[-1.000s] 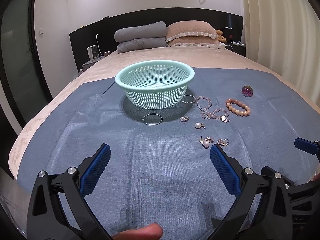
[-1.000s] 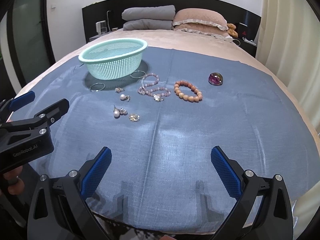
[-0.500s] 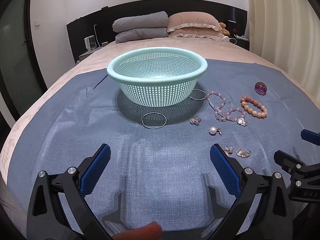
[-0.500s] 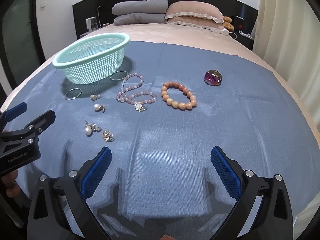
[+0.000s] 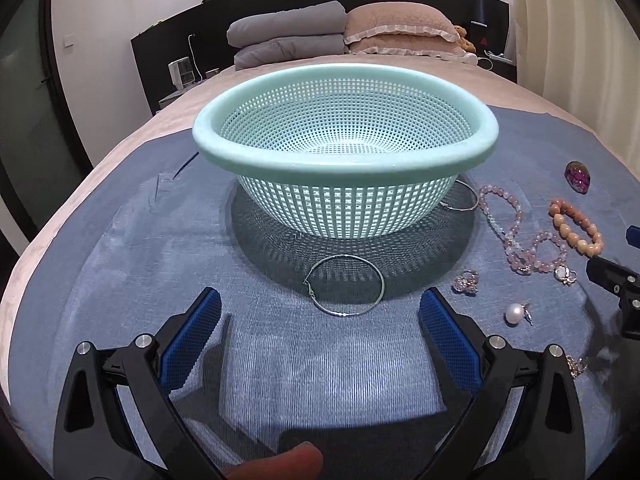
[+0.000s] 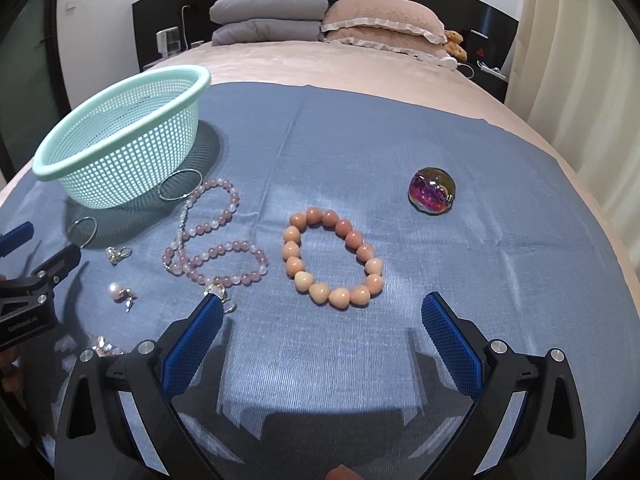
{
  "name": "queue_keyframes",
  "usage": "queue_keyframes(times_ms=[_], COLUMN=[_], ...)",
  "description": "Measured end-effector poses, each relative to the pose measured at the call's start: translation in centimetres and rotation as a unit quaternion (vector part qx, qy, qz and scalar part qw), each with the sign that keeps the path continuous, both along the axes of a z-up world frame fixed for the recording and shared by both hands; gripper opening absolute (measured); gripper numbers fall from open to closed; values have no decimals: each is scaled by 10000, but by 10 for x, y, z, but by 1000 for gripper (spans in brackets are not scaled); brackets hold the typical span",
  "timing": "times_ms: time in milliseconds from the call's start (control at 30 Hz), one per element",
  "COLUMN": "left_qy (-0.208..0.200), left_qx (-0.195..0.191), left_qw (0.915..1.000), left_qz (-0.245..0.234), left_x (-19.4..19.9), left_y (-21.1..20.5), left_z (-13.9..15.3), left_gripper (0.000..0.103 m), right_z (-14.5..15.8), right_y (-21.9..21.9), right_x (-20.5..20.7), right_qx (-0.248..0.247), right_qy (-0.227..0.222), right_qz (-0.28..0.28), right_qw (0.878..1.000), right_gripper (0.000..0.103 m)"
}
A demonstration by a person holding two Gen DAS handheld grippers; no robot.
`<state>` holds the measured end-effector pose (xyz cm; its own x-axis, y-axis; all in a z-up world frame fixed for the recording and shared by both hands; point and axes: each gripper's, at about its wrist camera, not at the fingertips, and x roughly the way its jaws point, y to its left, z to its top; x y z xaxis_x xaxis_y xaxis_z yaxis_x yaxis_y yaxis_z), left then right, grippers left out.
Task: Organize jewelry
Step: 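Grasp the peach bead bracelet with the right tool while the left tool grasps the silver hoop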
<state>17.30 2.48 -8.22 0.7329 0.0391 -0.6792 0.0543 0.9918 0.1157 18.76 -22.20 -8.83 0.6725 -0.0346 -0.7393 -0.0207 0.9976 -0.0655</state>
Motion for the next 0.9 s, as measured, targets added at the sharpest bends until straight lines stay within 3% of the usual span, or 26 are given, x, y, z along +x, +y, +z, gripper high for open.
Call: queue_keyframes(times_ms=[500, 700, 767, 900], left_qy=[152, 136, 137, 145], left_qx=[-253, -196, -193, -234], left_qw=[9996, 9997, 9997, 9996], left_qz=[-16, -6, -9, -31], left_x=[14, 13, 16, 17], left_y=[9, 7, 7, 10], left_z=[-15, -15, -15, -15], left_gripper=[99, 99, 99, 98], right_z=[-20, -18, -17, -16], right_y=[-13, -6, -5, -8], right_x=[23, 18, 17, 16], right_qx=[402, 431, 442, 482], right_qy=[254, 198, 171, 149], right_qz=[-33, 207, 223, 194], right_qw=[9989, 9987, 9986, 9985], right_gripper=[93, 66, 51, 32])
